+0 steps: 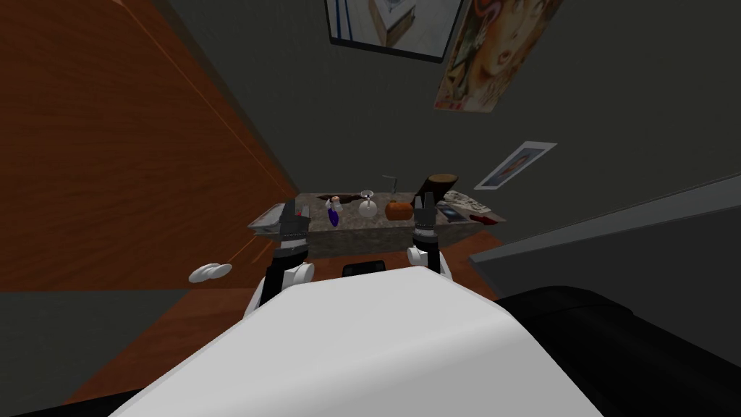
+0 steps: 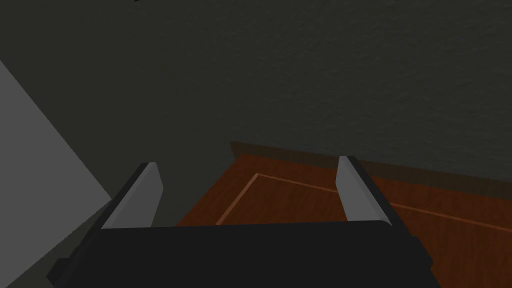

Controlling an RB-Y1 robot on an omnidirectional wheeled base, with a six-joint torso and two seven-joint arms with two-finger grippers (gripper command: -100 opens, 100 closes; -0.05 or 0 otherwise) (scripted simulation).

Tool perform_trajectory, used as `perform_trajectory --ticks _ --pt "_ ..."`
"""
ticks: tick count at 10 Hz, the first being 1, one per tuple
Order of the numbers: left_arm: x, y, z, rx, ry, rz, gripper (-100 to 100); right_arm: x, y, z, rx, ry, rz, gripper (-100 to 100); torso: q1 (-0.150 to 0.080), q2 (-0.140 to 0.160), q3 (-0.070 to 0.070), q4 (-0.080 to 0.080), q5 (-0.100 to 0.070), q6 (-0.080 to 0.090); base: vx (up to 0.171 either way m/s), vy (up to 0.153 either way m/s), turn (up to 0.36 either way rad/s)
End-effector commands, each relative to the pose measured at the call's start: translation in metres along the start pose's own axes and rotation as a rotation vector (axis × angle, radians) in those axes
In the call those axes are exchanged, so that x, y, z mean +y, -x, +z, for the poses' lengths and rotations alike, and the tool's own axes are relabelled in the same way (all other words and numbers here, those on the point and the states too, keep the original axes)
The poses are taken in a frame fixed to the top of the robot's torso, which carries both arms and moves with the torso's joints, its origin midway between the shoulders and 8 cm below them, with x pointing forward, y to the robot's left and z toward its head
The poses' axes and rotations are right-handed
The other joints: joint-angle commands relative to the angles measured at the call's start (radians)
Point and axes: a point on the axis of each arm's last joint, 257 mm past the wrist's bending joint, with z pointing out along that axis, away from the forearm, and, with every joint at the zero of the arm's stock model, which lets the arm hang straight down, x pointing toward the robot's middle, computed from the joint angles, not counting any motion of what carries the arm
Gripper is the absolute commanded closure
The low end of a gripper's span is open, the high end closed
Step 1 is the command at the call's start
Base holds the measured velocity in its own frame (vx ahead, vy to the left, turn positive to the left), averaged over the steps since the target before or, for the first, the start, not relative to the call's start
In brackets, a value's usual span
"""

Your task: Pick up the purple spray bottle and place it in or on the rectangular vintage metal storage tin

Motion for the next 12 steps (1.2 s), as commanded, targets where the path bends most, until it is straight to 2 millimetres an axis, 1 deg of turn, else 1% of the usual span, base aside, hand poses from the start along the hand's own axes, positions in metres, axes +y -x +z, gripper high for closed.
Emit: perform_trajectory --ticks 1,7,10,12 --pt "0.012 -0.007 -0.004 0.047 0.030 0.045 -100 0.000 0.000 0.000 0.000 0.000 0.000 0 0.000 0.000 0.000 0.000 0.000 0.000 -0.011 0.016 -0.036" --pt "0.070 -0.029 -0.027 0.207 0.152 0.224 -100 0.000 0.000 0.000 0.000 0.000 0.000 0 0.001 0.000 0.000 0.000 0.000 0.000 -0.008 0.029 -0.049" --pt "0.102 -0.034 -0.043 0.287 0.213 0.322 -100 0.000 0.000 0.000 0.000 0.000 0.000 0 0.001 0.000 0.000 0.000 0.000 0.000 -0.009 0.026 -0.054" --pt "0.122 -0.034 -0.053 0.339 0.252 0.391 -100 0.000 0.000 0.000 0.000 0.000 0.000 0 0.000 0.000 0.000 0.000 0.000 0.000 -0.001 0.011 -0.041"
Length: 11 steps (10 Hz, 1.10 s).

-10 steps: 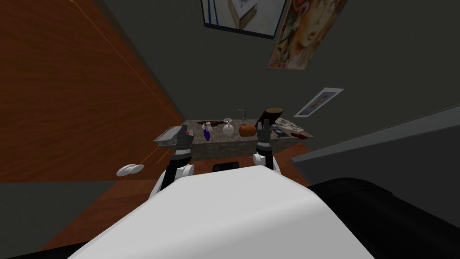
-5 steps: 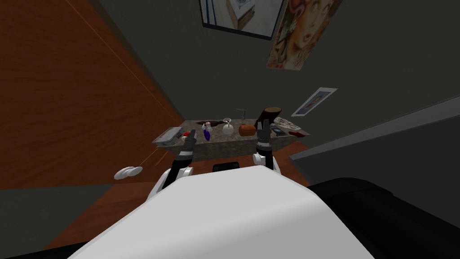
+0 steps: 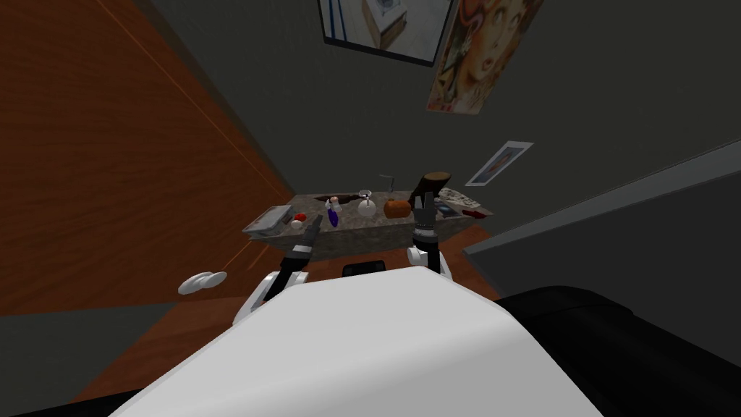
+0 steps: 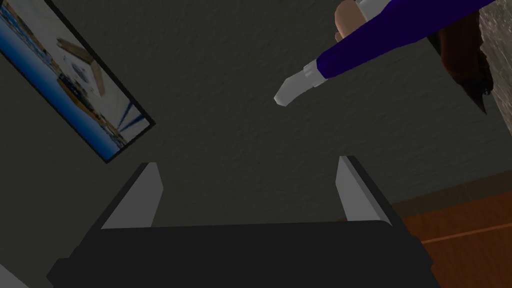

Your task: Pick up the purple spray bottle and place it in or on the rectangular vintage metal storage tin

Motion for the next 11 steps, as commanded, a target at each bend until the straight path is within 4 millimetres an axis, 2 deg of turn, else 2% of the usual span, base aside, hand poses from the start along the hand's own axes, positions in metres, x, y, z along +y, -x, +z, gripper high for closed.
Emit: perform_trajectory --ticks 1,6,11 --pt "0.017 -0.005 -0.003 0.041 0.032 0.060 -100 0.000 0.000 0.000 0.000 0.000 0.000 0 0.000 0.000 0.000 0.000 0.000 0.000 0.003 -0.007 -0.036" --pt "0.072 -0.008 -0.014 0.152 0.132 0.255 -100 0.000 0.000 0.000 0.000 0.000 0.000 0 -0.005 -0.002 -0.001 0.000 -0.001 0.000 0.016 -0.051 -0.021" --pt "0.127 0.018 -0.021 0.230 0.228 0.467 -100 0.000 0.000 0.000 0.000 0.000 0.000 0 -0.009 -0.003 -0.002 -0.001 -0.002 0.000 0.034 -0.111 0.010"
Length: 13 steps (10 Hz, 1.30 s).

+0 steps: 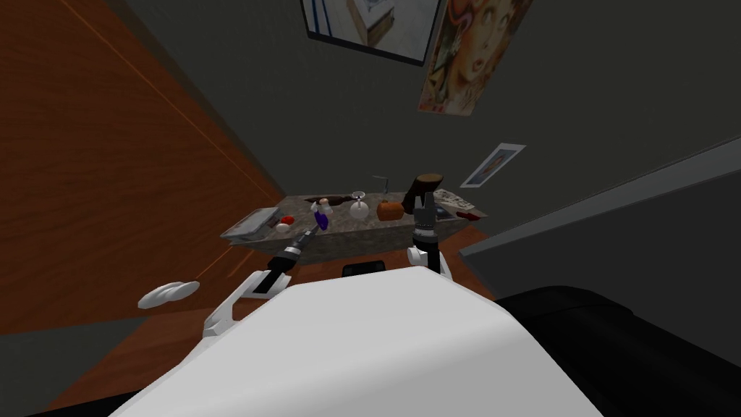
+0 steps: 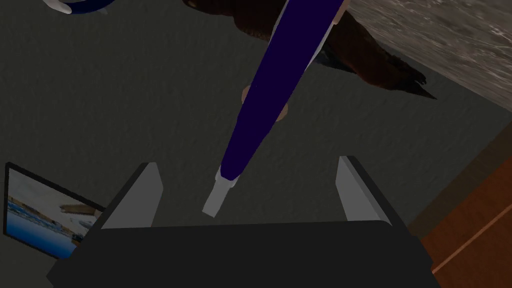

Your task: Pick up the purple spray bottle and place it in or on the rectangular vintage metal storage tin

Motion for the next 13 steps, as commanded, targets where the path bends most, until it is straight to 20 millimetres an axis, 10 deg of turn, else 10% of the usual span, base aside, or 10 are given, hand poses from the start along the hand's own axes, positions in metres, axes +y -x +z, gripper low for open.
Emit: perform_trajectory --ticks 1,12,13 --pt "0.020 0.007 0.004 0.019 0.035 0.069 -100 0.000 0.000 0.000 0.000 0.000 0.000 0 0.000 0.000 0.000 0.000 0.000 0.000 0.027 -0.117 0.022" --pt "0.109 0.058 0.005 0.079 0.191 0.393 -100 0.000 0.000 0.000 0.000 0.000 0.000 0 0.000 0.000 0.000 0.000 0.000 0.000 0.034 -0.116 0.017" --pt "0.111 0.059 0.005 0.080 0.194 0.397 0 0.000 0.000 0.000 0.000 0.000 0.000 0 0.004 0.001 0.001 0.000 0.001 0.000 0.003 -0.009 0.000"
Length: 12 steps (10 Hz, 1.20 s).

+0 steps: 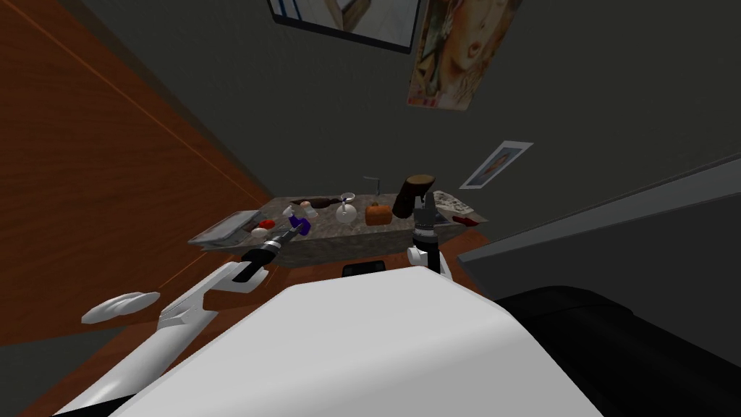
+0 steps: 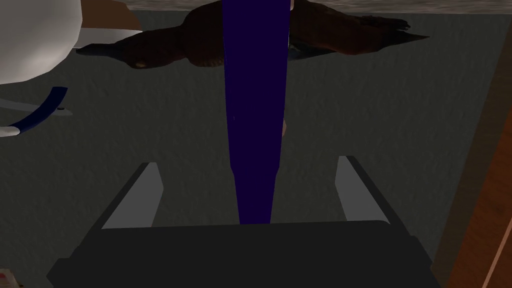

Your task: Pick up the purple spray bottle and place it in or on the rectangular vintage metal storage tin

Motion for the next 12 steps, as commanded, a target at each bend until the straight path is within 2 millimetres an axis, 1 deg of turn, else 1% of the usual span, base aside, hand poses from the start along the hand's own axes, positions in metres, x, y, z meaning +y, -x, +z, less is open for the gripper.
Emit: perform_trajectory --ticks 1,2,6,7,8,9,10,12 --pt "0.000 0.000 0.000 0.000 0.000 0.000 -100 0.000 0.000 0.000 0.000 0.000 0.000 0 0.000 0.000 0.000 0.000 0.000 0.000 0.000 0.000 0.000" --pt "0.000 0.000 0.000 0.000 0.000 0.000 100 0.000 0.000 0.000 0.000 0.000 0.000 0 0.001 0.000 0.000 0.000 0.000 0.000 0.000 0.000 0.000" --pt "0.000 0.000 0.000 0.000 0.000 0.001 100 0.000 0.000 0.000 0.000 0.000 0.000 0 0.001 0.001 0.000 0.000 0.001 0.000 0.000 0.000 0.000" --pt "0.000 0.000 0.000 0.000 0.000 0.001 0 0.000 0.000 0.000 0.000 0.000 0.000 0 0.001 0.001 0.000 0.000 0.001 0.000 0.000 0.000 0.000" --pt "0.000 0.000 0.000 0.000 0.000 0.001 100 0.000 0.000 0.000 0.000 0.000 0.000 0 0.001 0.001 0.000 0.000 0.001 0.000 0.000 0.000 0.000" --pt "0.000 0.000 0.000 0.000 0.000 0.001 0 0.000 0.000 0.000 0.000 0.000 0.000 0 0.001 0.001 0.000 0.000 0.001 0.000 0.000 0.000 0.000" --pt "-0.008 0.010 0.004 -0.012 -0.026 0.000 100 0.000 0.000 0.000 0.000 0.000 0.000 0 0.001 0.001 0.000 0.000 0.001 0.000 -0.071 0.042 0.206" --pt "-0.020 0.026 0.009 -0.030 -0.063 -0.005 100 0.000 0.000 0.000 0.000 0.000 0.000 0 0.007 0.010 0.005 0.002 0.001 -0.003 -0.149 0.076 0.246"
